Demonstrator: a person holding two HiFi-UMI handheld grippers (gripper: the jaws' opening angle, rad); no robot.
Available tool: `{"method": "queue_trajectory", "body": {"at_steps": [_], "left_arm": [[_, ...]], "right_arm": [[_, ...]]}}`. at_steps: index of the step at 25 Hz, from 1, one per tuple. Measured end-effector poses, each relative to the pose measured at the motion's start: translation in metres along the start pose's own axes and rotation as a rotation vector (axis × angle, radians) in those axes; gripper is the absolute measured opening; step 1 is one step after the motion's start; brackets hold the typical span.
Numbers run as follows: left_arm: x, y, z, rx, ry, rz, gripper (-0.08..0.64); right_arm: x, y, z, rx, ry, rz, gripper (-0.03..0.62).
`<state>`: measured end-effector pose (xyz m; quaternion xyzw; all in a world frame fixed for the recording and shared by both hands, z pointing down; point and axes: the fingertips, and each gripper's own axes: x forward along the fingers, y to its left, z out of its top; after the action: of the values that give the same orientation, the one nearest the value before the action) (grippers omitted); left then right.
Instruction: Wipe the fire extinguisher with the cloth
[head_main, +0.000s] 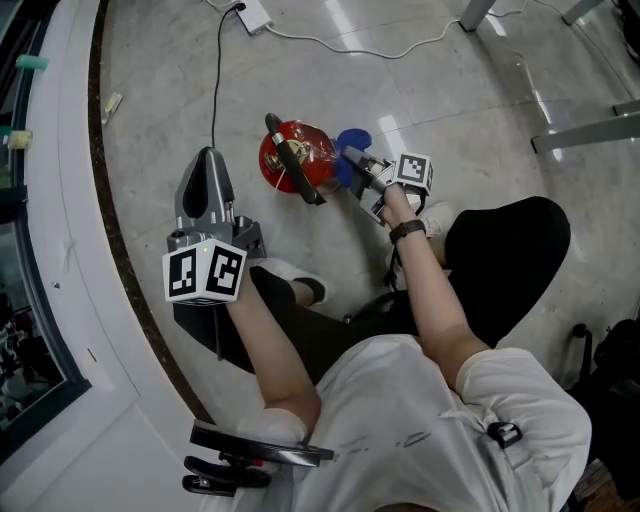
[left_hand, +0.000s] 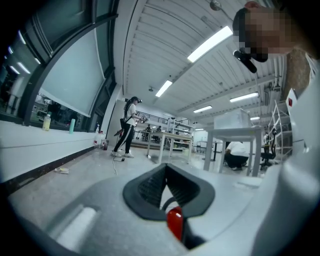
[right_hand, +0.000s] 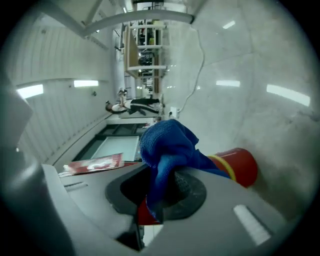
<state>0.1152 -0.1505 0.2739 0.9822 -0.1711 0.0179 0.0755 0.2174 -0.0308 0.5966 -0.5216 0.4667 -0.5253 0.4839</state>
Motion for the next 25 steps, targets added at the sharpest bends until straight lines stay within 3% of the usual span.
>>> {"method": "queue_trajectory", "body": {"at_steps": [4, 7, 9, 13, 17, 19, 25], "left_arm": [[0.004, 0.001, -0.006, 0.009, 0.045, 0.018, 0.0], [0.007, 0.01, -0.011, 0.011, 0.067, 0.042, 0.0], [0.01, 0.016, -0.015, 0.013, 0.079, 0.052, 0.0], [0.019, 0.023, -0.021, 0.026, 0.099, 0.054, 0.0], [0.029, 0.026, -0.011, 0.029, 0.082, 0.046, 0.0], [0.032, 0.027, 0.001, 0.028, 0.059, 0.05, 0.0], [0.031, 0.018, 0.039, 0.01, -0.038, 0.048, 0.0]], "right_arm": [[0.002, -0.101, 0.007, 0.142, -0.107, -0.114, 0.061], [0.002, -0.149, 0.004, 0.24, -0.188, -0.151, 0.063], [0.003, -0.172, 0.003, 0.22, -0.194, -0.221, 0.063], [0.0, -0.226, -0.004, 0.174, -0.166, -0.438, 0.063], [0.003, -0.228, 0.001, 0.079, 0.006, -0.546, 0.063], [0.009, -0.184, 0.015, 0.019, 0.079, -0.477, 0.064], [0.006, 0.115, 0.075, -0.201, 0.051, 0.088, 0.066]]}}
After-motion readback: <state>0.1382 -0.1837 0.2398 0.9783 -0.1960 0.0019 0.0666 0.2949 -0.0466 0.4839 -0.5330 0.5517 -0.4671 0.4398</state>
